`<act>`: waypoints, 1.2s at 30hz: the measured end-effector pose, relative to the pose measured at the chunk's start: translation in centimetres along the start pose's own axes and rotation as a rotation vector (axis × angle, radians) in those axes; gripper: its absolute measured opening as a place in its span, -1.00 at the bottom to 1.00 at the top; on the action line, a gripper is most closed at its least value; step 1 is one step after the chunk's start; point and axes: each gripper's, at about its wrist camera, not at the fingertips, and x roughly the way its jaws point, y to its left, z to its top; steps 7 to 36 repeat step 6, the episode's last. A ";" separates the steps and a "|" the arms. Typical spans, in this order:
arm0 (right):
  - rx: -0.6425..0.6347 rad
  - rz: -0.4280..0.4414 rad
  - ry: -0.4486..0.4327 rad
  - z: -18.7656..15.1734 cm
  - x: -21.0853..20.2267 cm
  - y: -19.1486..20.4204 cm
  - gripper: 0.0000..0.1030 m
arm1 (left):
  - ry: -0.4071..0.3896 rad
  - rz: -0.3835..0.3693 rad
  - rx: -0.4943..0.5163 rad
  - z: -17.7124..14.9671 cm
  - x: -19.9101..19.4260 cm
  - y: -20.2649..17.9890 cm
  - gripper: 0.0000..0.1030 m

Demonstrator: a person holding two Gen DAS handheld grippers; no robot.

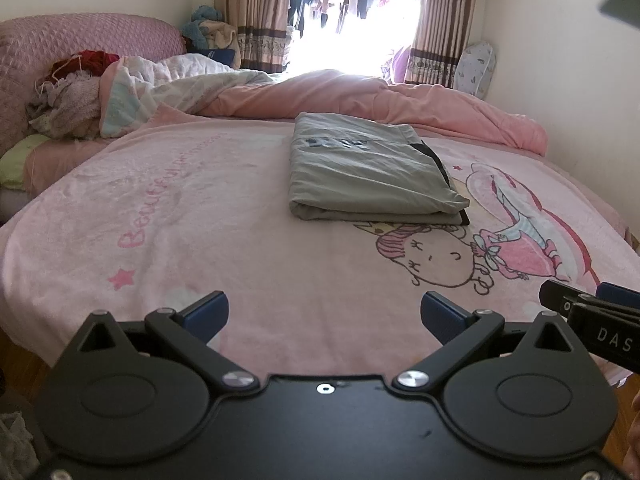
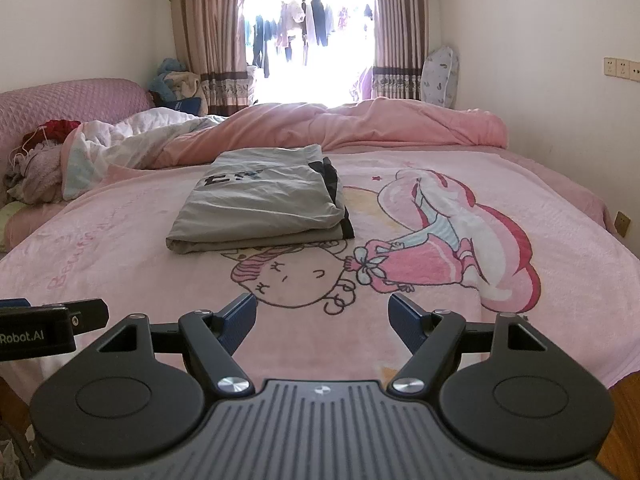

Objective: Fold large clothes

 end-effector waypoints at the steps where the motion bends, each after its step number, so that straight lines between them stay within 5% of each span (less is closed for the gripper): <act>1: 0.001 0.000 0.001 0.0 0.0 0.0 0.71 | -0.008 0.003 0.004 0.0 -0.1 0.0 1.00; 36: 0.007 -0.001 0.003 -0.1 0.3 -0.1 0.71 | -0.026 0.013 0.009 -0.1 -0.1 0.3 1.00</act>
